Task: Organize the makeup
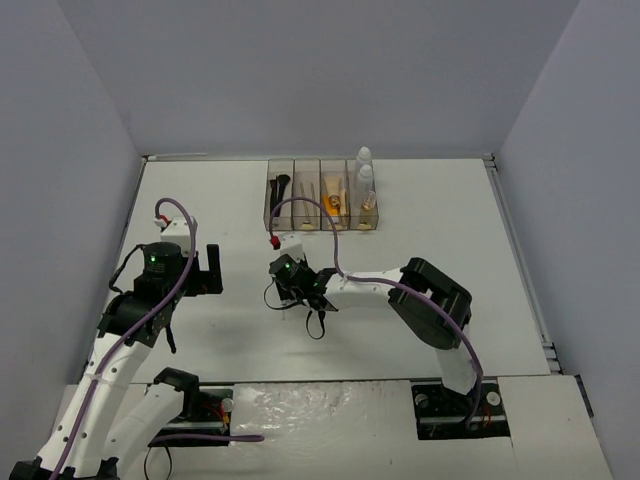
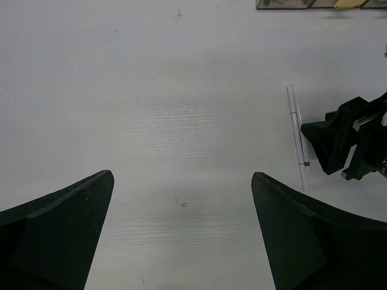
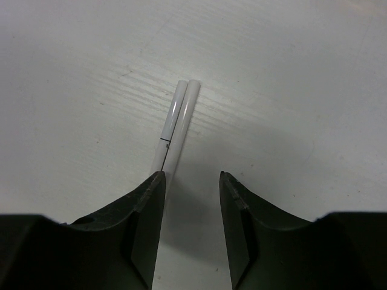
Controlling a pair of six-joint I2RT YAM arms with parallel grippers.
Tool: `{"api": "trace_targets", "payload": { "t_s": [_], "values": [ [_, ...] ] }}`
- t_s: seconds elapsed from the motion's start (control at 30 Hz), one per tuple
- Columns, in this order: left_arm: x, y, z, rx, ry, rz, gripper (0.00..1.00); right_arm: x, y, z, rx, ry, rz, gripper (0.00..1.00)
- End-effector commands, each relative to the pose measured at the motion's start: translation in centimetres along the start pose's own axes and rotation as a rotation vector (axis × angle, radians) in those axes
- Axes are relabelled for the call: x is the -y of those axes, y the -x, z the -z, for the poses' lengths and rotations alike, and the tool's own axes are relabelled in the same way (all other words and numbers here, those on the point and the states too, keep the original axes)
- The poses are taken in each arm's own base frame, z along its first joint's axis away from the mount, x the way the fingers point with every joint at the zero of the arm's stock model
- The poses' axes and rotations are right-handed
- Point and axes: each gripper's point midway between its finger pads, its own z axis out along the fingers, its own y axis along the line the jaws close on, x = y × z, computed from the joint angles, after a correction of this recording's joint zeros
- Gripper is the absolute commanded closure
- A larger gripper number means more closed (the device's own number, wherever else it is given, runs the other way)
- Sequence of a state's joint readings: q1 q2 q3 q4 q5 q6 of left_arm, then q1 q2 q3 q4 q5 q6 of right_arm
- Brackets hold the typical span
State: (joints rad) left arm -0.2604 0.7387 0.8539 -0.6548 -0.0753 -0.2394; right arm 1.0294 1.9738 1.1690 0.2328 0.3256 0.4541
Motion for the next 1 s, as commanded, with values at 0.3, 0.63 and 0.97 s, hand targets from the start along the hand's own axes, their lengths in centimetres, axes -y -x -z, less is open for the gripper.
{"api": "trace_targets", "payload": {
  "t_s": [0.3,0.63,0.97],
  "values": [
    [0.1,1.6,0.1,0.047,0.0,0.019,0.03,-0.2,0.9,-0.2,0.053,-0.021,-0.031,0.63],
    [0.1,1.7,0.1,0.05,0.0,0.021,0.03,1.9,-0.2,-0.2,0.034,-0.101,-0.007,0.64],
    [0.1,1.6,0.1,0.046,0.001,0.021,0.03,4.9,-0.4,0.8,0.005,-0.115,0.021,0.76]
  ]
}}
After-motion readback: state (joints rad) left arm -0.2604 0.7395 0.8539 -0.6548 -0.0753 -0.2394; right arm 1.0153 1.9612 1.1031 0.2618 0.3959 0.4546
